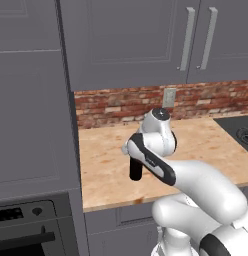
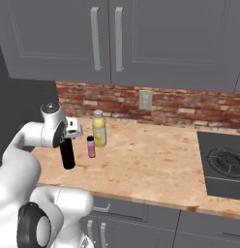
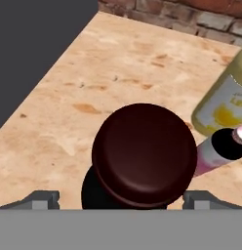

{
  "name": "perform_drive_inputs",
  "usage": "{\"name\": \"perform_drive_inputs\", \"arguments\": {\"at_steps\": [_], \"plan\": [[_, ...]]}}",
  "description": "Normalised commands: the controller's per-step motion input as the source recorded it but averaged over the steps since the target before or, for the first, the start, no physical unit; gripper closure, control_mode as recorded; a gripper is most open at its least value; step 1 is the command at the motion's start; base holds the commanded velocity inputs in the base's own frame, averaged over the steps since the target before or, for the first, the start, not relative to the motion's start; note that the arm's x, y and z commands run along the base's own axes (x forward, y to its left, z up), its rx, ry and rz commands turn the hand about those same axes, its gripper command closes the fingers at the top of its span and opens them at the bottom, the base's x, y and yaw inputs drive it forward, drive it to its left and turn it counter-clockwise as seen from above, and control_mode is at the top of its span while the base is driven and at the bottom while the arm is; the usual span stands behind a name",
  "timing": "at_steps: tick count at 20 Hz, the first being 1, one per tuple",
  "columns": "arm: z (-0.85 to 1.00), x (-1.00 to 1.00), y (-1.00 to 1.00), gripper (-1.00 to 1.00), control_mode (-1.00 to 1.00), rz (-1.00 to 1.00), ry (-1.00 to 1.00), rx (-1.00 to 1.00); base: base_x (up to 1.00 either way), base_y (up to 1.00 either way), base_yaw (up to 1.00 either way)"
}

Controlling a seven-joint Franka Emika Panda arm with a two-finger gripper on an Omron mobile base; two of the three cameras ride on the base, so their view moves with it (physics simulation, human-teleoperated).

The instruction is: Move the drinks to the dining counter.

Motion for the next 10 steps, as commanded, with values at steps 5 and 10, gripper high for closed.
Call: {"name": "perform_drive_inputs", "arguments": {"at_steps": [5,10], "plan": [[-0.22,0.06,0.02,-1.0,-1.0,0.0,0.0,0.0,0.0,0.0,0.0],[-0.3,0.0,0.05,1.0,-1.0,0.0,0.0,0.02,0.0,0.0,0.0]]}}
